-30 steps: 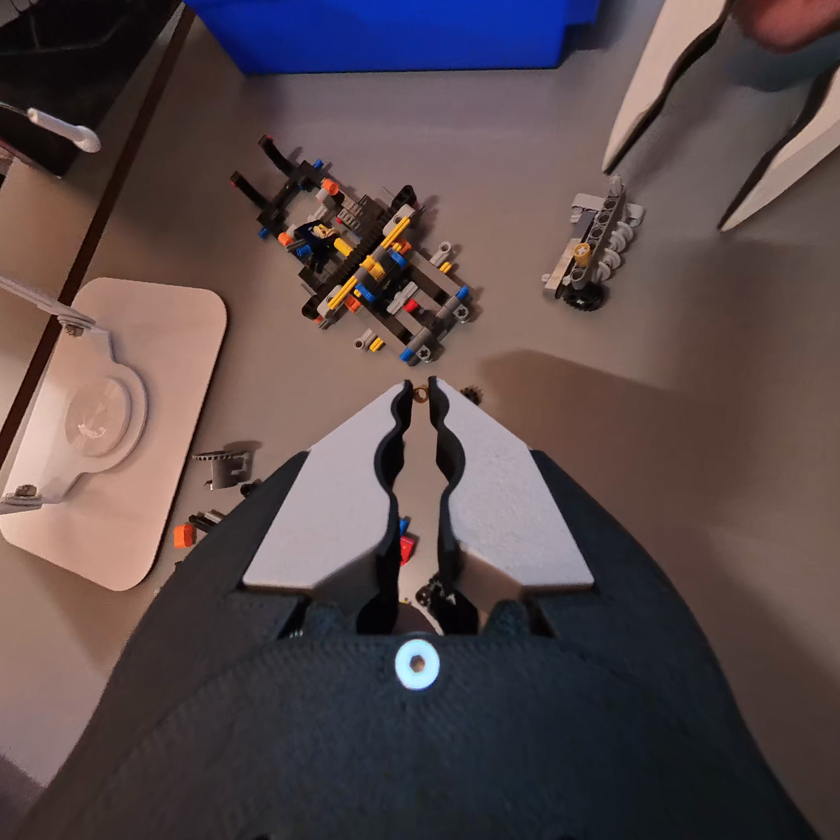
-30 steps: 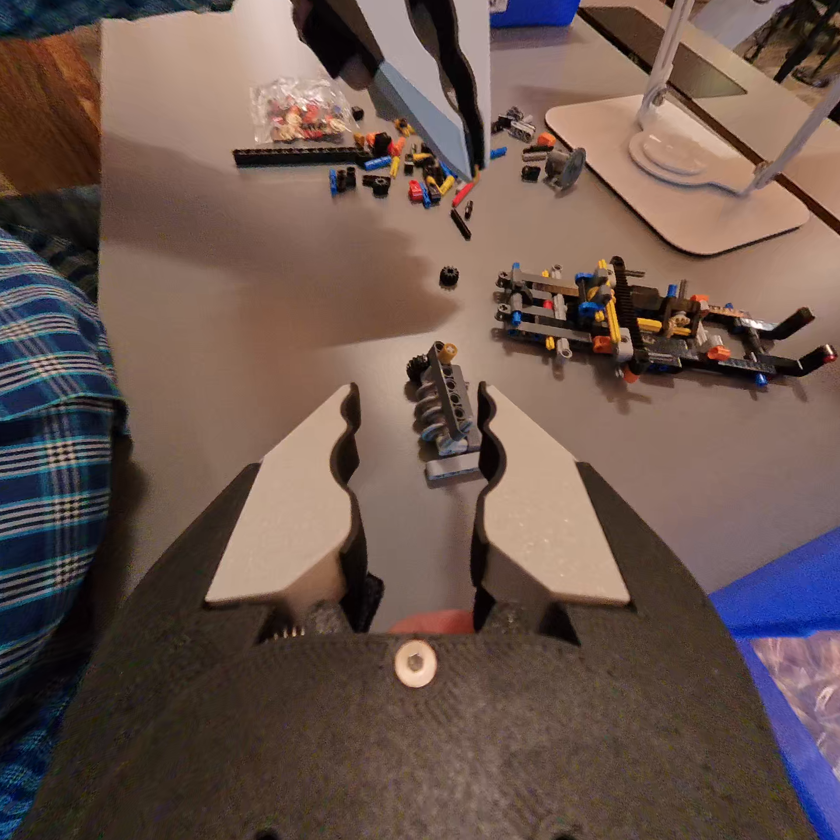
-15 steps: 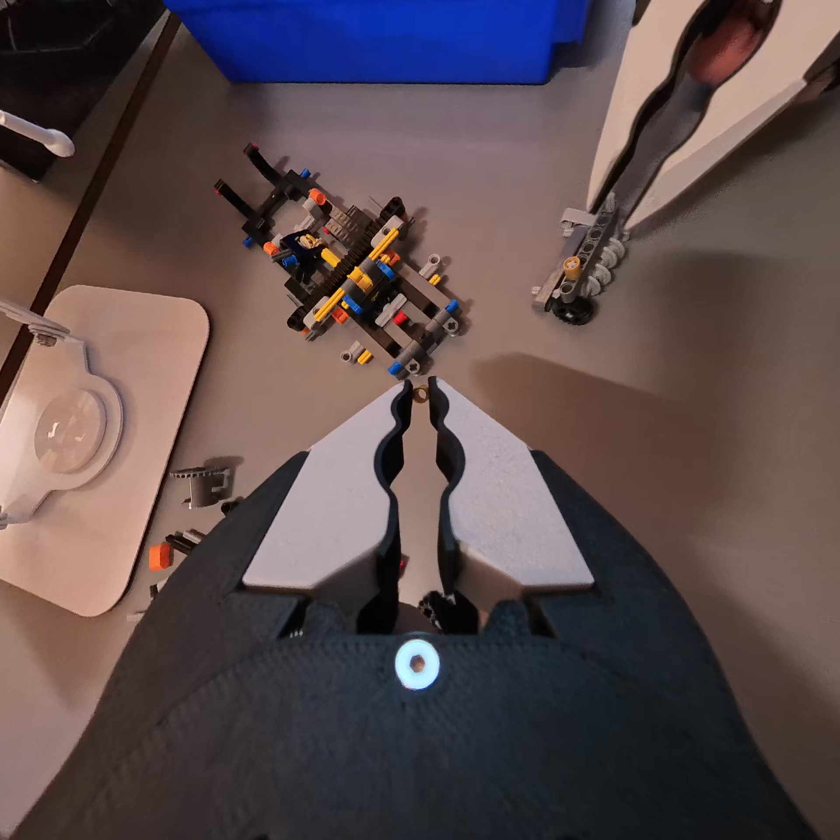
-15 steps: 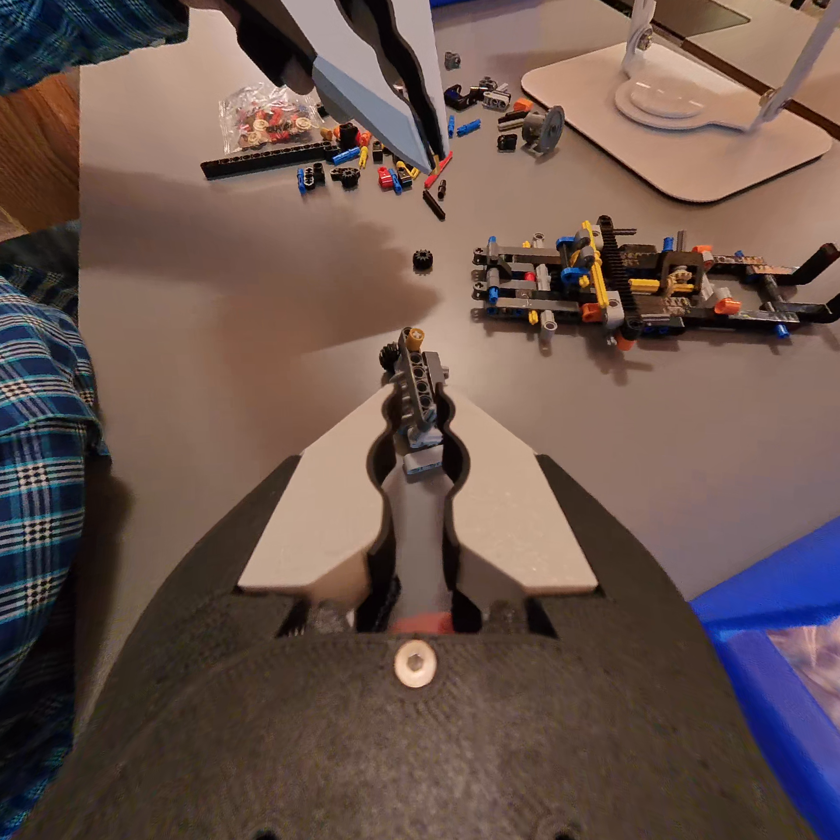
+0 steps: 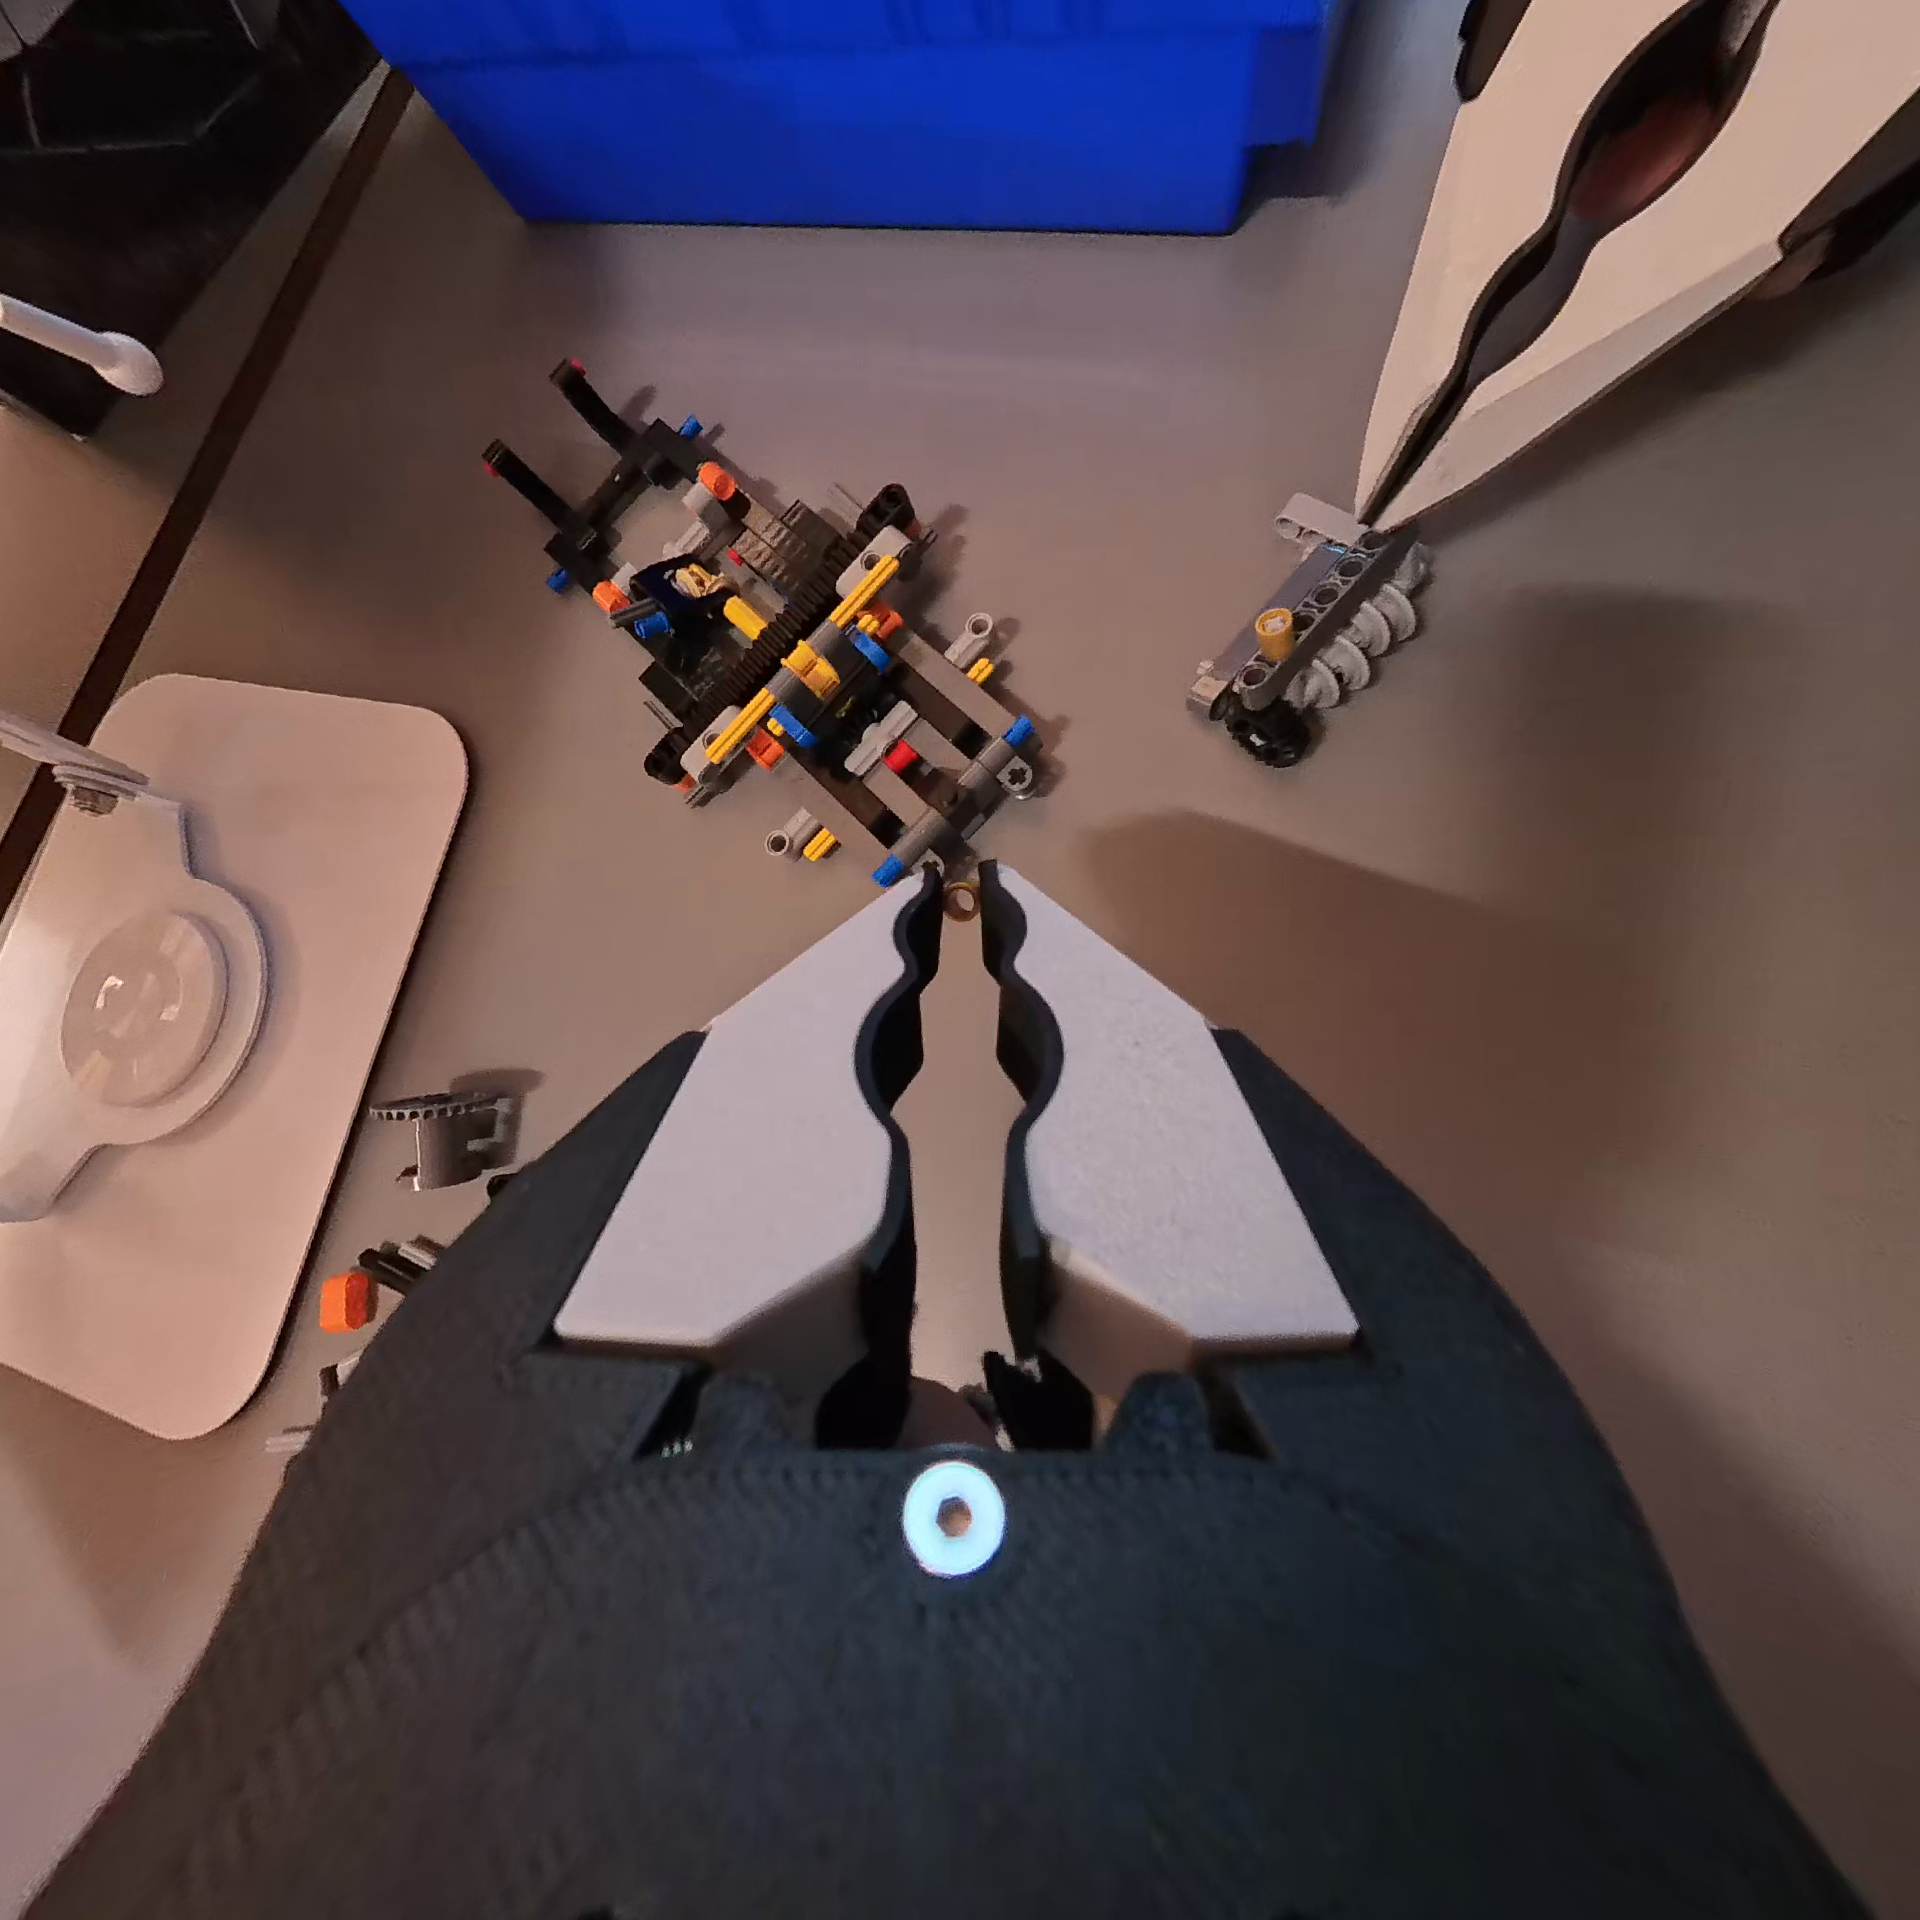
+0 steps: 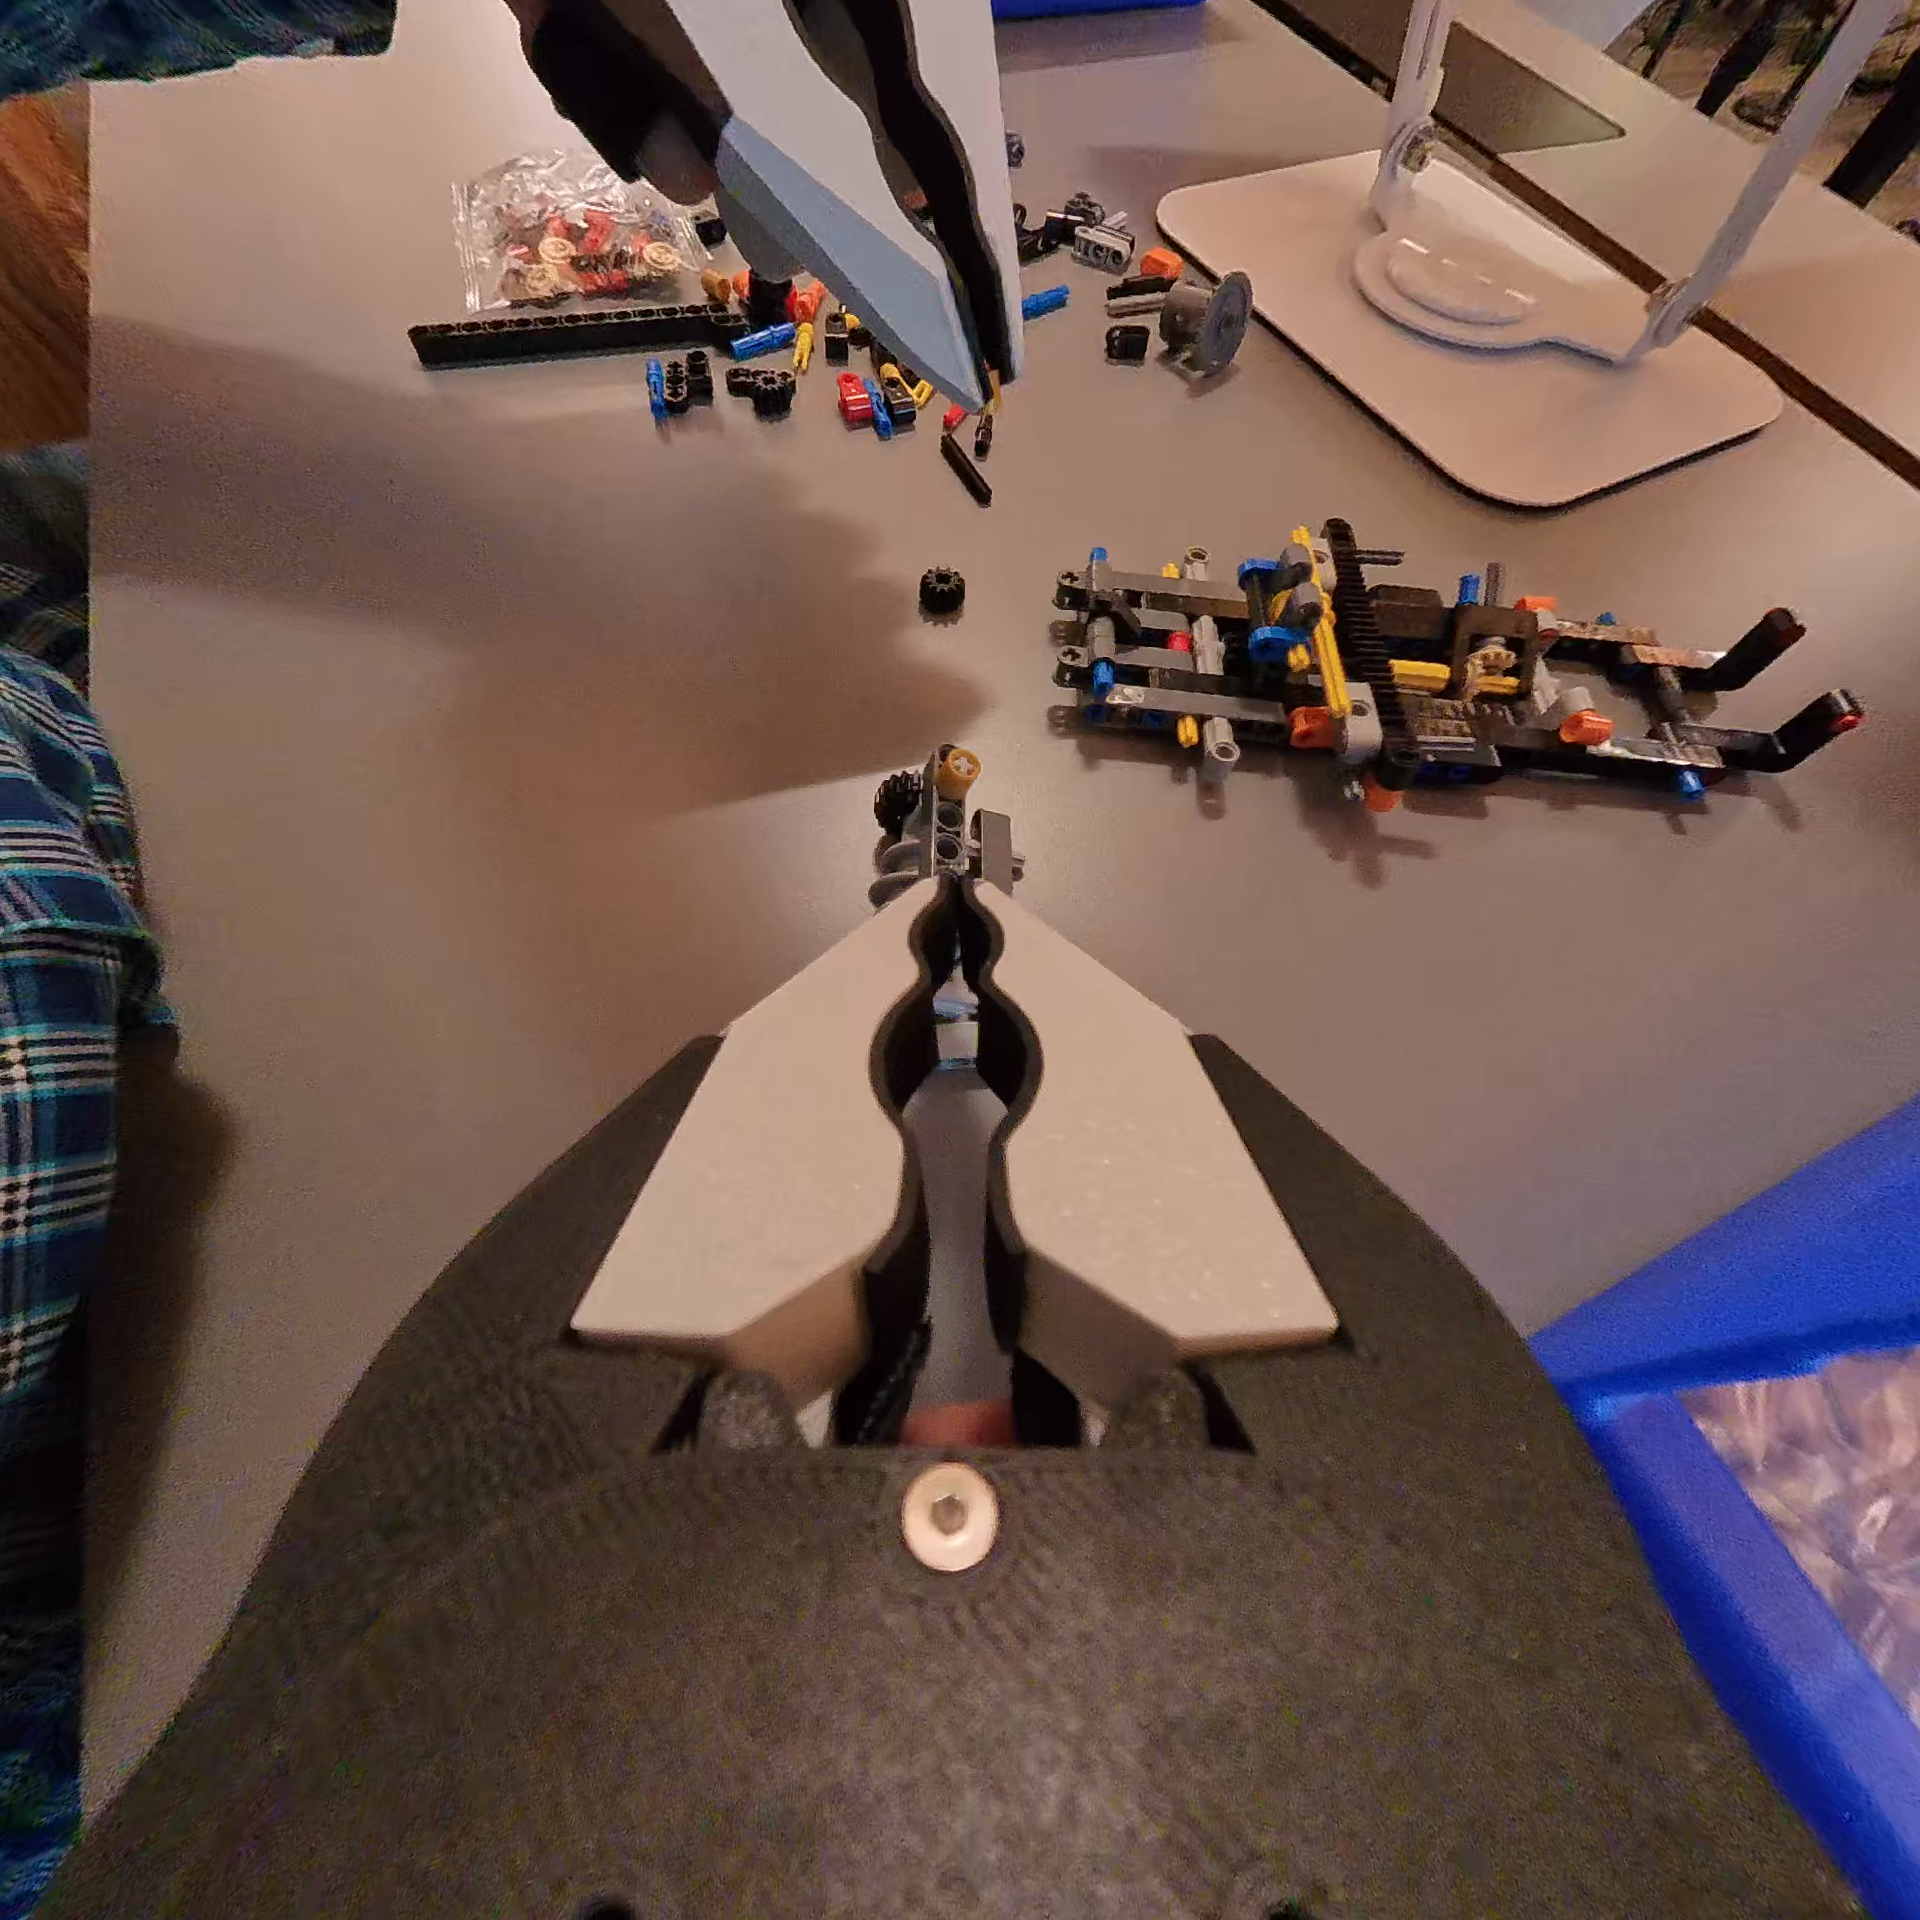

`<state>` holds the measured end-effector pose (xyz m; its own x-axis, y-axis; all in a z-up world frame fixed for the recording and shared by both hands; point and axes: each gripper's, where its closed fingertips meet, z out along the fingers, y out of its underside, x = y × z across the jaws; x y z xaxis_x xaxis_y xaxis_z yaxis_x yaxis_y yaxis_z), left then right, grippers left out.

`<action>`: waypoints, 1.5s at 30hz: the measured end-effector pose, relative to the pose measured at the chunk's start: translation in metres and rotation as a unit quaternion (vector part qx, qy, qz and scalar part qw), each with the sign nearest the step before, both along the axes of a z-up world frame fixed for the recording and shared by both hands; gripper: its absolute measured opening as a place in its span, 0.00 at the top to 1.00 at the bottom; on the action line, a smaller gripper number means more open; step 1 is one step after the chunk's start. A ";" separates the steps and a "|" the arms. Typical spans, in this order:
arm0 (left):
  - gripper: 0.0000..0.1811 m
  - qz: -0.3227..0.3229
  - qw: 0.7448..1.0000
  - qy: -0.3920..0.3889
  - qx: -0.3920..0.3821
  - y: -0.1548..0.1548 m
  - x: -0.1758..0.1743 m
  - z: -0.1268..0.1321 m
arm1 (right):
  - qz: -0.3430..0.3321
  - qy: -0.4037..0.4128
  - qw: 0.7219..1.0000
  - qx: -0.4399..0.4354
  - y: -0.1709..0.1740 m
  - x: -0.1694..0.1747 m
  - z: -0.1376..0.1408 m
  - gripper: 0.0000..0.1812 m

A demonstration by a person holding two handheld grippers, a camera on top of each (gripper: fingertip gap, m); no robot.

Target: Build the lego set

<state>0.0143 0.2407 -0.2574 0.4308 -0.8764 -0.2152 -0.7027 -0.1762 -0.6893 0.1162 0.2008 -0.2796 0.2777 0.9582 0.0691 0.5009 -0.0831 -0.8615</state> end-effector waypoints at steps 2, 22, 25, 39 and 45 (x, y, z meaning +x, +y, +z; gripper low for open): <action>0.98 0.001 1.000 -0.002 -0.001 0.000 0.000 0.000 | 0.002 -0.001 1.000 0.012 -0.001 -0.001 0.001 1.00; 0.98 0.011 1.000 -0.015 -0.007 -0.008 0.005 -0.007 | 0.029 -0.027 0.986 0.159 -0.021 -0.005 0.012 1.00; 0.98 0.011 1.000 -0.015 -0.007 -0.010 0.006 -0.008 | 0.038 -0.021 0.984 0.172 -0.027 -0.006 0.014 1.00; 0.98 0.017 1.000 -0.022 -0.008 -0.027 0.012 -0.009 | 0.091 -0.021 0.972 0.217 -0.058 -0.011 0.013 1.00; 0.98 0.013 0.999 -0.025 -0.021 -0.044 0.019 -0.019 | 0.087 -0.027 0.972 0.219 -0.059 -0.009 0.011 1.00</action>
<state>0.0335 0.1968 -0.2762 0.4631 -0.8724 -0.1563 -0.6622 -0.2234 -0.7152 0.1072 0.1413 -0.2688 0.0983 0.8662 0.4900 0.5205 0.3749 -0.7672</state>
